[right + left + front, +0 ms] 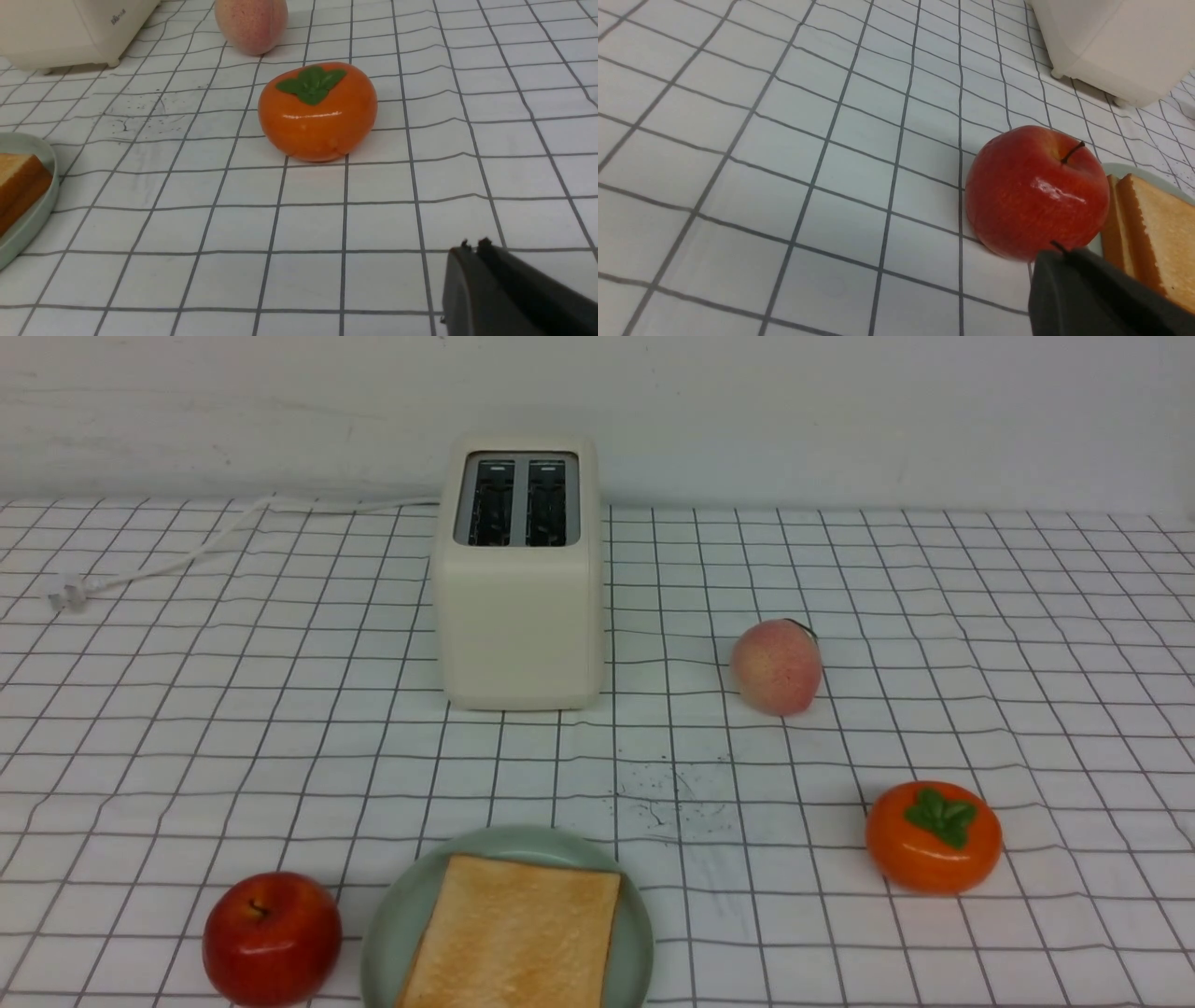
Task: Take toasted bread from bread machine on white checkered table place on plate.
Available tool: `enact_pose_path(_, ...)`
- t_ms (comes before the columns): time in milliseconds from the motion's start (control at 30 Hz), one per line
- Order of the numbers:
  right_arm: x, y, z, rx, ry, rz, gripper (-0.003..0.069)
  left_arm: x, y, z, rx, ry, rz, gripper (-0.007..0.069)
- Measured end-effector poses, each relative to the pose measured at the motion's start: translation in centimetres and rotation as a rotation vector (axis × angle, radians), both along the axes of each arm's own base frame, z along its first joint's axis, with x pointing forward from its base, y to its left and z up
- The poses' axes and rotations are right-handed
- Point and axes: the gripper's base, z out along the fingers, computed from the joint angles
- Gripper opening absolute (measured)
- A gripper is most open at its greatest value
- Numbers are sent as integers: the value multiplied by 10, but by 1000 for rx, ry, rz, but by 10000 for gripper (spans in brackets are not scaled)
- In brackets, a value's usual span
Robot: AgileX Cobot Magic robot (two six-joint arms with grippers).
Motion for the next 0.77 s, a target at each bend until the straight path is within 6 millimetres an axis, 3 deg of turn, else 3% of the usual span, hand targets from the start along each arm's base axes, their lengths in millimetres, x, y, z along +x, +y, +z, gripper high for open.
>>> enact_pose_path(767,0,0,0,0,0,0,31,0,1,0,22,-6,4,-8)
